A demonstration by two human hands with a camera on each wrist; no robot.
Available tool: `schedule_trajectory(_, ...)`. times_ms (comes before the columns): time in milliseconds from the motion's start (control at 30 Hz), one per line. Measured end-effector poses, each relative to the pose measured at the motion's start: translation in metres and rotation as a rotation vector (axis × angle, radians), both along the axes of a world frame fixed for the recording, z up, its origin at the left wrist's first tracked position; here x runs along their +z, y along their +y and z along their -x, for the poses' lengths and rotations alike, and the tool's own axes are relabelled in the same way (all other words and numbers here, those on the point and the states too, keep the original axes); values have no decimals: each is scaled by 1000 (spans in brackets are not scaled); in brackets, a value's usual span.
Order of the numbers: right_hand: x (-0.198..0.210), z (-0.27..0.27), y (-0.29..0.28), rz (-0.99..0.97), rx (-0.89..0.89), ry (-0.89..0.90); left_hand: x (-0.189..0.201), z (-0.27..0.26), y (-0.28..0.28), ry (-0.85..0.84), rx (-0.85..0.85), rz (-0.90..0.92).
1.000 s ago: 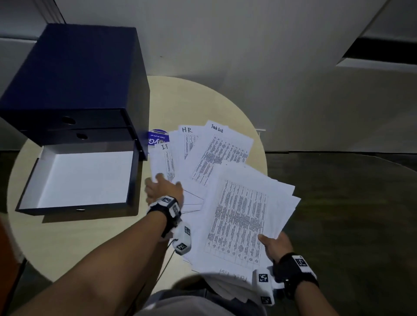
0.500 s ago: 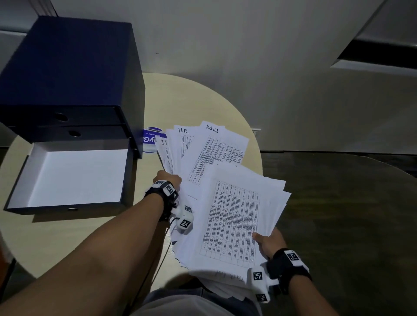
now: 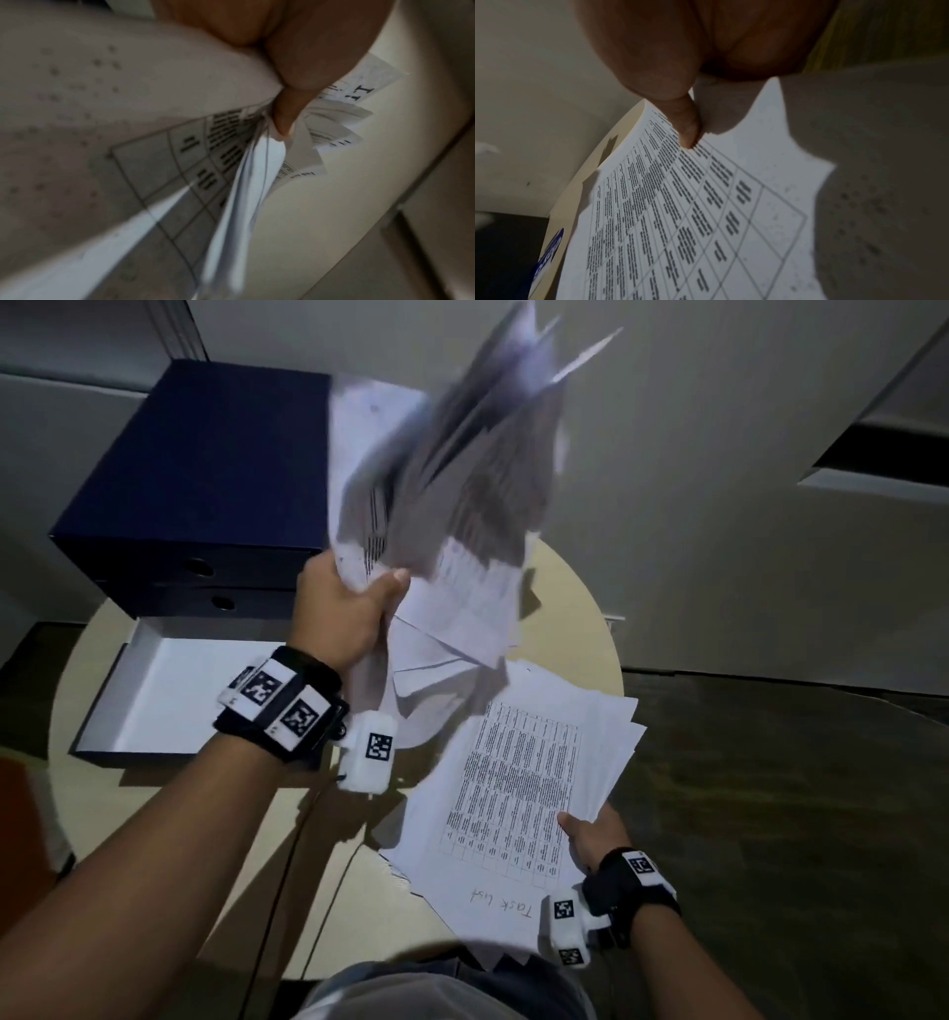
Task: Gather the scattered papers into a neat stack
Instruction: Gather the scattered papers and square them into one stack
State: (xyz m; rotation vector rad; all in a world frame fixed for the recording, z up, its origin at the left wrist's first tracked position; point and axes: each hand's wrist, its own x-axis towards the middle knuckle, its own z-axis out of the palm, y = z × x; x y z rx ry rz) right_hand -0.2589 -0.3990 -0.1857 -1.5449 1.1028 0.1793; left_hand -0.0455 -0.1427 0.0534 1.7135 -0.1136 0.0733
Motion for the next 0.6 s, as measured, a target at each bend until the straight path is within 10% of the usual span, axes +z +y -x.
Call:
schedule_trajectory(100,18,-9,8,-16,18,12,-13,5,4,139,-70,387)
schedule_trajectory(400,24,-7,4,-152,-72,42,-151,59,21,725,-188,-298)
schedule_trajectory(600,35,-1,5,-108,25,-23,-178,71,29,864,-225,-185)
